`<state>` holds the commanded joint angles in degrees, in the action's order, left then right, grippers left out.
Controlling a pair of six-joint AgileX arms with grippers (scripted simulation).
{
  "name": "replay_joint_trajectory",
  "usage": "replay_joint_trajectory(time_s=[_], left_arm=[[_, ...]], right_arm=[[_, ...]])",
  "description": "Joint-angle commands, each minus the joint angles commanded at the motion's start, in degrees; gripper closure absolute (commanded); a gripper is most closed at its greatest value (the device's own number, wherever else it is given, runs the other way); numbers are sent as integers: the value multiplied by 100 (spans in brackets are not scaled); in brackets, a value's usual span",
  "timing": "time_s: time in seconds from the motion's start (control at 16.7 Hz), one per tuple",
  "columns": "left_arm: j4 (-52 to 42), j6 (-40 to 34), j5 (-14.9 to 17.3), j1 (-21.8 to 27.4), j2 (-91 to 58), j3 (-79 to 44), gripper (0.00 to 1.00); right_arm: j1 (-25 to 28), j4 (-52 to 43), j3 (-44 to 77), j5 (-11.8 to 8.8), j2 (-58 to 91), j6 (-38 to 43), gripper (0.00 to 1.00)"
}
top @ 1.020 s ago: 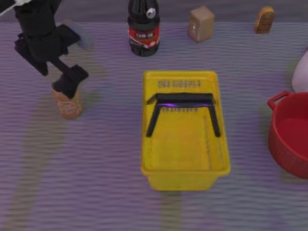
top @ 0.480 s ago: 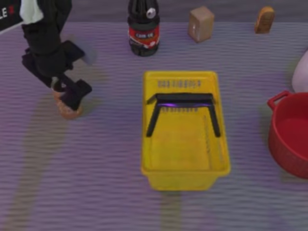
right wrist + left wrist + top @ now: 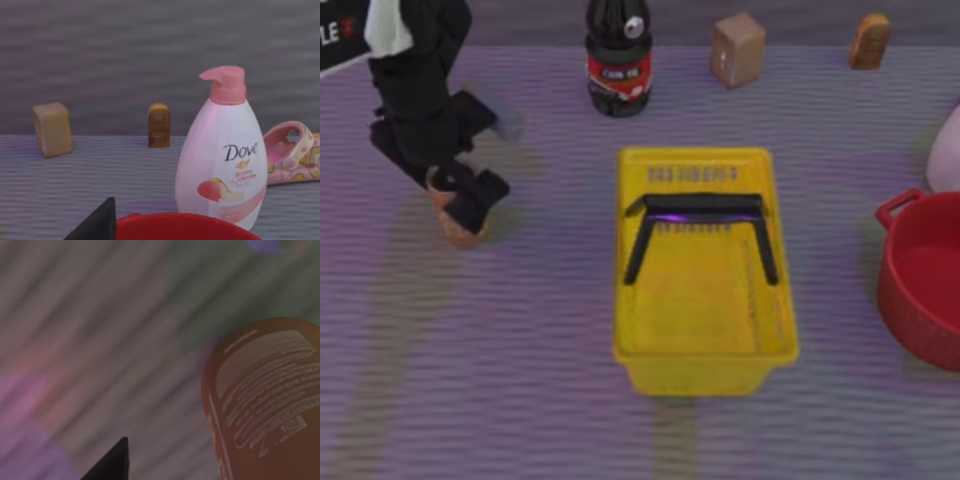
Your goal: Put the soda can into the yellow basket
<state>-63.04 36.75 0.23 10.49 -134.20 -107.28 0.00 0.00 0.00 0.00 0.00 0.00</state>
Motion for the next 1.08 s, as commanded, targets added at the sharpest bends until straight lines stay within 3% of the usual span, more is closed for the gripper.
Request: replay_joint_trajectory(time_s=[0.6,1.08], left_arm=[[0,0,0,0,0,0,98],[0,0,0,0,0,0,100]], right_arm=[[0,0,0,0,0,0,0],[0,0,0,0,0,0,0]])
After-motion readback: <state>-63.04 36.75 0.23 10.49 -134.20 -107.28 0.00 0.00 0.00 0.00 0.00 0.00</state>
